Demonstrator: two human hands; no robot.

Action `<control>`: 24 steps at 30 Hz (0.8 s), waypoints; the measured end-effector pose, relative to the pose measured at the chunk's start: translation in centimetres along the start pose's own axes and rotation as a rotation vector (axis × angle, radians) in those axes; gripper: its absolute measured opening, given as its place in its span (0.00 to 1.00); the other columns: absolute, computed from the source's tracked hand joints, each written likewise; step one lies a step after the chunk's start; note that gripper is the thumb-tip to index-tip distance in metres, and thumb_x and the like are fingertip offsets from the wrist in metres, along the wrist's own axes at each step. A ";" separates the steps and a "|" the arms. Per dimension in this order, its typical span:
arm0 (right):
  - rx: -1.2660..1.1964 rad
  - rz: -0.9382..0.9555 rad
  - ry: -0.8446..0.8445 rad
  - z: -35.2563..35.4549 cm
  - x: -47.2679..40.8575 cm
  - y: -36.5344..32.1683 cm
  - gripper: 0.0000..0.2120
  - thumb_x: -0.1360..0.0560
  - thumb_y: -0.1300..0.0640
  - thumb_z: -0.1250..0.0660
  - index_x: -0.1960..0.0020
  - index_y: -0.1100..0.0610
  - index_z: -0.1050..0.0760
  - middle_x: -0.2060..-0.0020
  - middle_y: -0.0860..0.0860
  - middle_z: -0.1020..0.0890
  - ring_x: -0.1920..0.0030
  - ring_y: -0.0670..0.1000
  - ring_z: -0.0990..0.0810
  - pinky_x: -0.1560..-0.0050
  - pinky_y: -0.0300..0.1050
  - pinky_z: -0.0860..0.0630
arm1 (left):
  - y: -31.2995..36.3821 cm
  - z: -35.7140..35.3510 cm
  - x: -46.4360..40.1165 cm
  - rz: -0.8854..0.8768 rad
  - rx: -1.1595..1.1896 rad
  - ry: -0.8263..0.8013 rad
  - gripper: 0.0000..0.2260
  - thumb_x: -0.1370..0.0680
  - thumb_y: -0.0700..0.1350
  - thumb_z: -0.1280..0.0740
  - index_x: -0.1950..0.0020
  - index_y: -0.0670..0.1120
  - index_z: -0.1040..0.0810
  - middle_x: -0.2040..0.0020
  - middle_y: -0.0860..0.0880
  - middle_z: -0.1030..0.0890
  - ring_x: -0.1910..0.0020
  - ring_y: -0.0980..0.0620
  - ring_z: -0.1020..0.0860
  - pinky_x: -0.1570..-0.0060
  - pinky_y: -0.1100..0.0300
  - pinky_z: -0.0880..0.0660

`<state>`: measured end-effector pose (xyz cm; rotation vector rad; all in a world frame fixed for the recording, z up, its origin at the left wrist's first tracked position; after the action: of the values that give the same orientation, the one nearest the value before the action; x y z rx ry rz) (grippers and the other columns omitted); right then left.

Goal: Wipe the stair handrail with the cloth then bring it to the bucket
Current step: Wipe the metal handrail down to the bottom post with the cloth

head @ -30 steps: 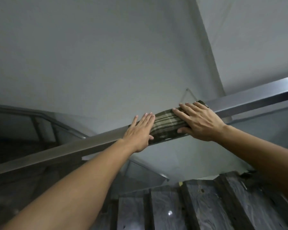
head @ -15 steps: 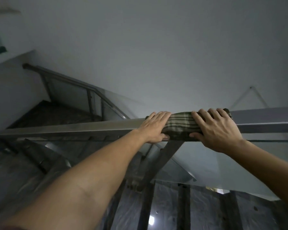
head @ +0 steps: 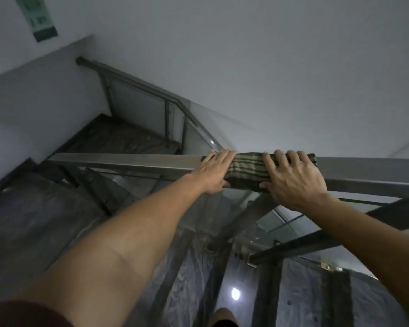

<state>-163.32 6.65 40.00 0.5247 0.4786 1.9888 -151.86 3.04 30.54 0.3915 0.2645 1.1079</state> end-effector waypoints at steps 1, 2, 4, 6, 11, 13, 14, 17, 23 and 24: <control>-0.001 0.009 -0.005 0.0 -1.3 -1.8 0.35 0.25 0.37 0.45 0.28 0.60 0.44 0.38 0.63 0.27 0.42 0.65 0.26 0.40 0.61 0.30 | -2.1 -0.3 0.4 0.012 0.003 -0.015 0.41 0.27 0.46 0.29 0.23 0.43 0.52 0.23 0.43 0.44 0.22 0.46 0.48 0.23 0.47 0.57; -0.003 0.017 -0.011 -0.1 -2.6 -3.5 0.35 0.25 0.37 0.45 0.29 0.60 0.44 0.39 0.62 0.27 0.43 0.65 0.26 0.41 0.61 0.30 | -4.1 -0.5 0.7 0.021 0.011 -0.026 0.41 0.27 0.45 0.29 0.23 0.43 0.52 0.23 0.43 0.44 0.22 0.46 0.48 0.23 0.47 0.57; -0.009 0.031 -0.022 -0.2 -4.7 -6.5 0.34 0.25 0.37 0.46 0.29 0.60 0.43 0.39 0.63 0.27 0.43 0.65 0.26 0.42 0.61 0.30 | -7.7 -0.7 1.5 0.040 0.031 -0.033 0.41 0.28 0.43 0.28 0.23 0.44 0.51 0.23 0.43 0.43 0.22 0.46 0.47 0.23 0.47 0.57; -0.011 0.039 -0.026 -0.4 -6.8 -9.3 0.33 0.24 0.38 0.47 0.29 0.61 0.43 0.39 0.63 0.27 0.44 0.65 0.26 0.42 0.61 0.29 | -11.1 -1.0 2.4 0.054 0.041 -0.024 0.40 0.28 0.42 0.29 0.23 0.44 0.50 0.23 0.42 0.42 0.22 0.46 0.46 0.23 0.48 0.56; -0.036 0.067 -0.036 -0.3 -12.2 -16.9 0.32 0.24 0.39 0.47 0.30 0.62 0.42 0.41 0.63 0.26 0.45 0.64 0.25 0.43 0.60 0.28 | -19.8 -2.3 4.6 0.098 -0.002 -0.007 0.40 0.27 0.39 0.31 0.23 0.42 0.52 0.21 0.42 0.46 0.21 0.46 0.50 0.23 0.48 0.57; -0.040 0.073 -0.035 -0.2 -14.8 -20.3 0.31 0.24 0.39 0.47 0.31 0.62 0.40 0.43 0.63 0.25 0.46 0.64 0.24 0.44 0.59 0.28 | -24.1 -3.0 5.4 0.116 -0.007 0.008 0.40 0.27 0.37 0.31 0.23 0.42 0.52 0.21 0.42 0.47 0.21 0.47 0.51 0.23 0.49 0.58; -0.049 0.074 -0.037 -0.2 -16.1 -22.0 0.31 0.24 0.39 0.47 0.31 0.62 0.40 0.43 0.63 0.25 0.46 0.64 0.24 0.44 0.59 0.28 | -26.3 -3.4 5.8 0.121 -0.009 0.013 0.40 0.27 0.37 0.31 0.23 0.43 0.52 0.21 0.43 0.47 0.21 0.47 0.51 0.23 0.50 0.59; -0.070 0.096 -0.028 -0.5 -20.2 -27.4 0.31 0.24 0.40 0.46 0.31 0.62 0.41 0.42 0.63 0.25 0.45 0.64 0.25 0.43 0.59 0.28 | -33.0 -4.5 7.1 0.153 -0.010 0.016 0.40 0.27 0.37 0.31 0.23 0.43 0.52 0.21 0.43 0.47 0.21 0.47 0.51 0.24 0.51 0.60; -0.083 0.101 -0.034 -1.1 -27.0 -36.1 0.32 0.23 0.40 0.47 0.29 0.62 0.43 0.41 0.63 0.26 0.44 0.64 0.25 0.43 0.58 0.28 | -43.4 -6.1 9.3 0.147 0.004 0.007 0.41 0.29 0.36 0.30 0.23 0.41 0.51 0.22 0.43 0.46 0.21 0.48 0.52 0.23 0.49 0.59; -0.088 0.103 -0.034 -1.2 -27.9 -37.4 0.32 0.24 0.40 0.47 0.29 0.61 0.43 0.41 0.63 0.26 0.44 0.63 0.25 0.43 0.58 0.27 | -44.9 -6.3 9.6 0.145 0.009 0.009 0.41 0.30 0.35 0.30 0.23 0.41 0.51 0.22 0.43 0.46 0.21 0.48 0.52 0.23 0.48 0.59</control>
<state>-125.24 -1.99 14.48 0.5366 0.3477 2.0858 -113.76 -4.61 5.31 0.4186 0.2518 1.2512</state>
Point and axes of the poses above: each hand's wrist, its own x-axis away from the middle knuckle, its own z-axis out of the back of the hand, y = z × x, the point moved 9 cm from there along -x, towards the middle knuckle
